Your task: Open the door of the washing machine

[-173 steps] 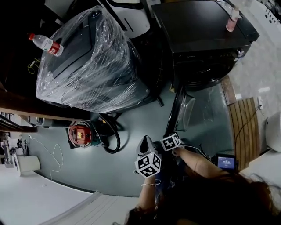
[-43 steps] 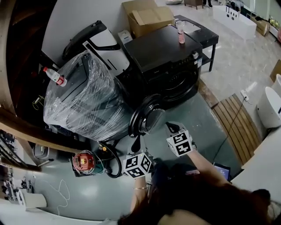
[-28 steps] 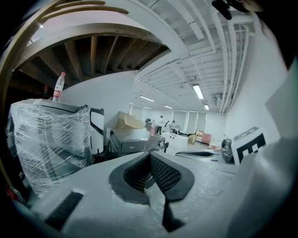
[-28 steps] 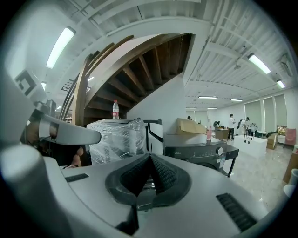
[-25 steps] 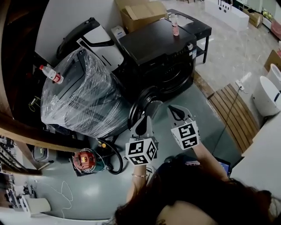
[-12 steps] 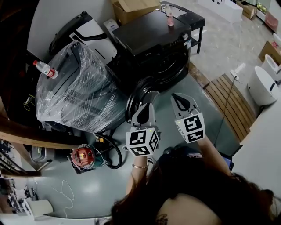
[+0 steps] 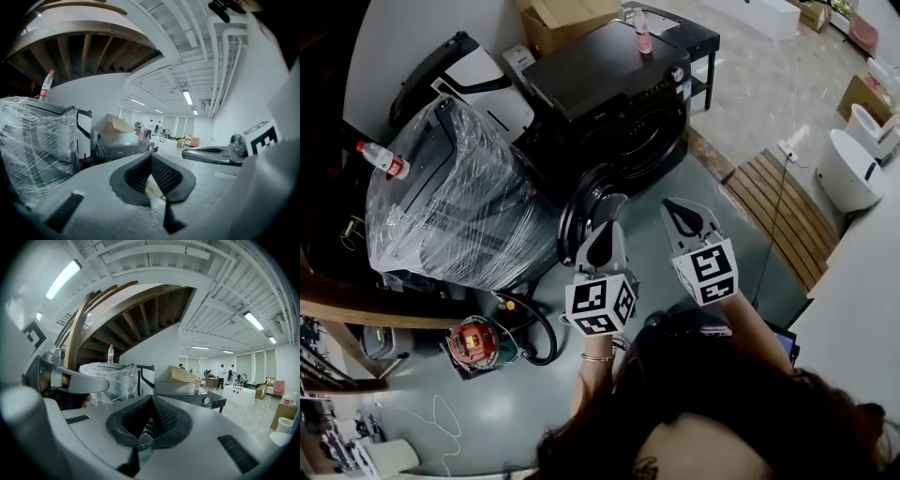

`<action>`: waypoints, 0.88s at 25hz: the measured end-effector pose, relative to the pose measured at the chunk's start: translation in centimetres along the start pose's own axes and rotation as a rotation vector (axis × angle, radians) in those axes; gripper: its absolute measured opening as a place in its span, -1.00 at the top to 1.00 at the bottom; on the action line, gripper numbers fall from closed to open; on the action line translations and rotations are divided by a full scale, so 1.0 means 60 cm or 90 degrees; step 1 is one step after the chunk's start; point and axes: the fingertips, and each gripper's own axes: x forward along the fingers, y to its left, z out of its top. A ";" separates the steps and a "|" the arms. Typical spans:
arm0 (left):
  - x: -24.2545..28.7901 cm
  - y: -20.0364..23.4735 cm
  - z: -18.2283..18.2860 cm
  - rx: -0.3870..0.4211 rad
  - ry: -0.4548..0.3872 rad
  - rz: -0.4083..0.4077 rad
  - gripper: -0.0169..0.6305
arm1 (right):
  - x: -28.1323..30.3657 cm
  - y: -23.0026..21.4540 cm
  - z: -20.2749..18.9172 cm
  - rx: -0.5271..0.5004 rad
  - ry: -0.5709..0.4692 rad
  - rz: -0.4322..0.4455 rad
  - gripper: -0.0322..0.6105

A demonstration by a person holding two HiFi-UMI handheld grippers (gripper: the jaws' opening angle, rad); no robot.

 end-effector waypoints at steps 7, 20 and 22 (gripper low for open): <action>0.008 -0.013 -0.007 0.001 0.007 -0.009 0.91 | -0.010 -0.016 -0.009 0.008 0.007 -0.010 0.90; 0.018 -0.006 -0.012 -0.010 0.016 -0.002 0.91 | -0.005 -0.027 -0.019 0.012 0.015 -0.014 0.90; 0.020 -0.006 -0.015 -0.011 0.021 -0.003 0.91 | -0.004 -0.028 -0.020 0.013 0.016 -0.015 0.90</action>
